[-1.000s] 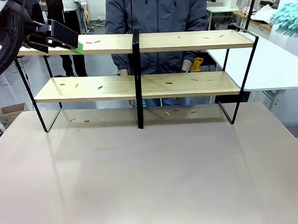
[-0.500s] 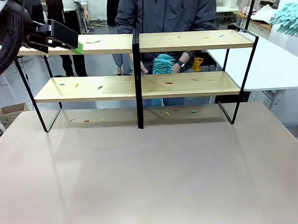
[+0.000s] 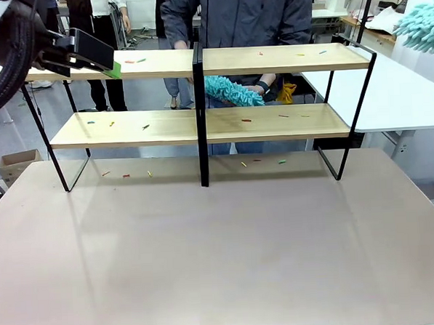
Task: Clean the shelves.
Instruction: Clean a randomly selected level of the Shelf with the Duster.
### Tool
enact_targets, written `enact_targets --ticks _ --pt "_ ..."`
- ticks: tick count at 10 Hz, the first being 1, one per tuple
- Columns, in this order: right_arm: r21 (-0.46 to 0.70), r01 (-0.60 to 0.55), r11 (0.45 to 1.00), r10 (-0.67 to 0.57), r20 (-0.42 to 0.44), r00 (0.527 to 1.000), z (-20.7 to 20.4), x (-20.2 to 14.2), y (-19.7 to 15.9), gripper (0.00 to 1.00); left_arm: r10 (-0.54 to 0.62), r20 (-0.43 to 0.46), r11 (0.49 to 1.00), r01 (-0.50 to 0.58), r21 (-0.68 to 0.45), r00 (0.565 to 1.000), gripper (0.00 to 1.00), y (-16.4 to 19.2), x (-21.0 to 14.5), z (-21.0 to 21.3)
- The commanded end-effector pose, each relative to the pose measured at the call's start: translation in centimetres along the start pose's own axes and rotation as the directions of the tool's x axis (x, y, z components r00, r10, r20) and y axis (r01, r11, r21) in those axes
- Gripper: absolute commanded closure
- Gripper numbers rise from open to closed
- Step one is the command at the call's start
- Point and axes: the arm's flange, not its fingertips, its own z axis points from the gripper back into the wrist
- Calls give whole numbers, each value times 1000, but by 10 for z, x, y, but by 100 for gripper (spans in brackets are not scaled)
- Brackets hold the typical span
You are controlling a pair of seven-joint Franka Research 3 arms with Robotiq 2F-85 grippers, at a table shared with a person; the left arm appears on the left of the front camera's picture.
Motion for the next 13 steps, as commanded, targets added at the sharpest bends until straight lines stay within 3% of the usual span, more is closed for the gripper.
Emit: enact_targets --ticks 1,2,3,4,5,6,7,9,10,11,12,13 --pt "18 2 1000 -2 5 1000 4 1 4 100 -9 2 1000 9 6 1000 0 1 0 1" --pt "18 2 1000 -2 5 1000 4 1 4 100 -9 2 1000 9 6 1000 0 1 0 1" --pt "0 0 1000 0 0 1000 0 0 0 88 -9 2 1000 9 6 1000 0 1 0 1" --pt "-183 -89 979 60 -158 986 -35 -21 16 88 -9 2 1000 9 6 1000 0 1 0 1" --pt "-199 -163 966 96 -309 946 -67 -40 22 88 -9 2 1000 9 6 1000 0 1 0 1" --pt "-248 -201 948 44 -520 853 -92 -59 17 88 -9 2 1000 9 6 1000 0 1 0 1" --pt "-300 -248 921 1 -635 772 -109 -73 9 88 -9 2 1000 9 6 1000 0 1 0 1" --pt "-210 -271 939 117 -548 828 -165 -69 19 88 -9 2 1000 9 6 1000 0 1 0 1" --pt "-220 -305 927 170 -479 861 -197 -68 29 88 -9 2 1000 9 6 1000 0 1 0 1" --pt "-349 -367 862 154 -510 846 -193 -74 30 88 -9 2 1000 9 6 1000 0 1 0 1" --pt "-228 -264 937 87 -579 811 -172 -73 19 88 -9 2 1000 9 6 1000 0 1 0 1" --pt "-254 -329 909 141 -557 818 -188 -71 25 88 -9 2 1000 9 6 1000 0 1 0 1"
